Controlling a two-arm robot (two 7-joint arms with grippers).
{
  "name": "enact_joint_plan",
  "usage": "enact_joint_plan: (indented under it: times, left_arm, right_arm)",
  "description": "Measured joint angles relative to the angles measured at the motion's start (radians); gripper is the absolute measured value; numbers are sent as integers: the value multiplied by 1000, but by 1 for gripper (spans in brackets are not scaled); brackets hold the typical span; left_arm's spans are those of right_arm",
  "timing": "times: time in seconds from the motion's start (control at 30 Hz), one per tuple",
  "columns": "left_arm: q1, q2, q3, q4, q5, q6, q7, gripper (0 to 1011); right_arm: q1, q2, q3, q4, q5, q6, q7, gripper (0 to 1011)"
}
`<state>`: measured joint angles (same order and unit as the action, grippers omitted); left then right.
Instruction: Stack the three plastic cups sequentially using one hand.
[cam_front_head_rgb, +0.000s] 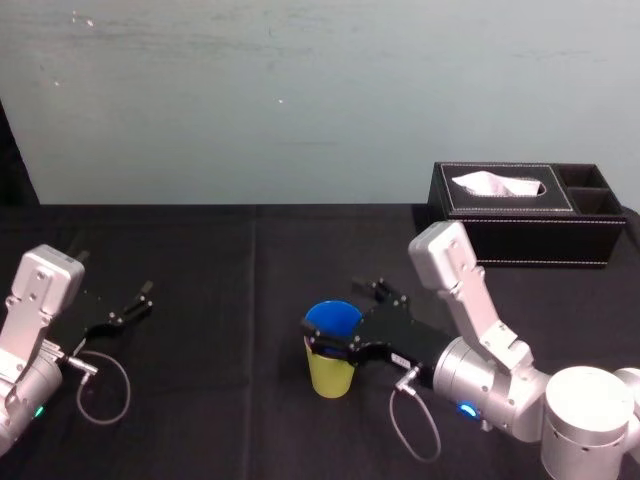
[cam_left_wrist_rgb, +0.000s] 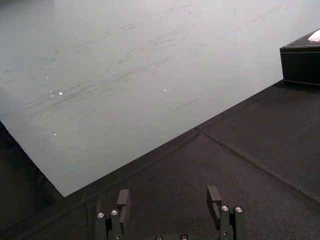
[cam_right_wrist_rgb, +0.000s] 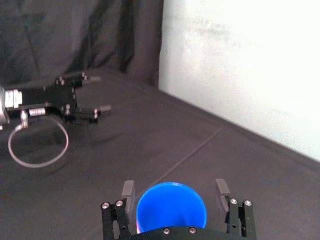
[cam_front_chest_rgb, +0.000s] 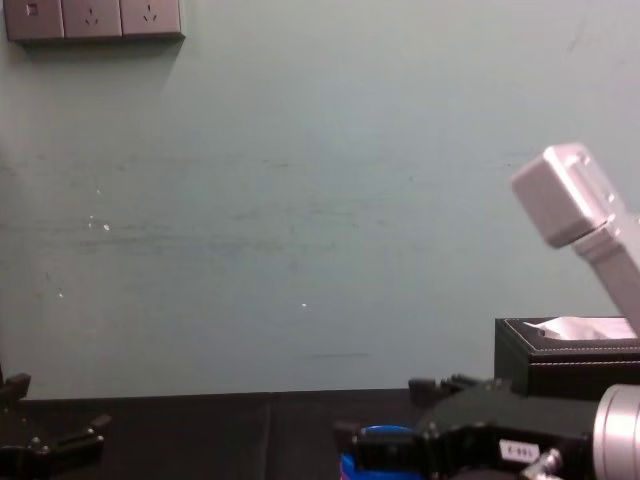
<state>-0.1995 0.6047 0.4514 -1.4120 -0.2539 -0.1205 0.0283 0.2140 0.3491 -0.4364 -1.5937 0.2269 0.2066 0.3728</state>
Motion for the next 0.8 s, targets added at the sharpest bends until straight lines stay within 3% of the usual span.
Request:
enact_joint_plan:
  times: [0.13,0.3,0.43,0.6,0.8]
  left_arm:
    - [0,0,0,0,0,0,0,1000]
    - [0,0,0,0,0,0,0,1000]
    - [0,0,0,0,0,0,0,1000]
    - [0,0,0,0,0,0,0,1000]
    - [0,0,0,0,0,0,0,1000]
  right_arm:
    - [-15,-2,18,-20,8,-24,-11,1000]
    - [-59,-18,73,-58,27,-76,-65,1000]
    - [-99,-42,120,-77,17,-86,-147,1000]
    - [-130,-81,161,-69,-25,-54,-250,1000]
    - [-137,-116,182,-32,-75,-3,-330,1000]
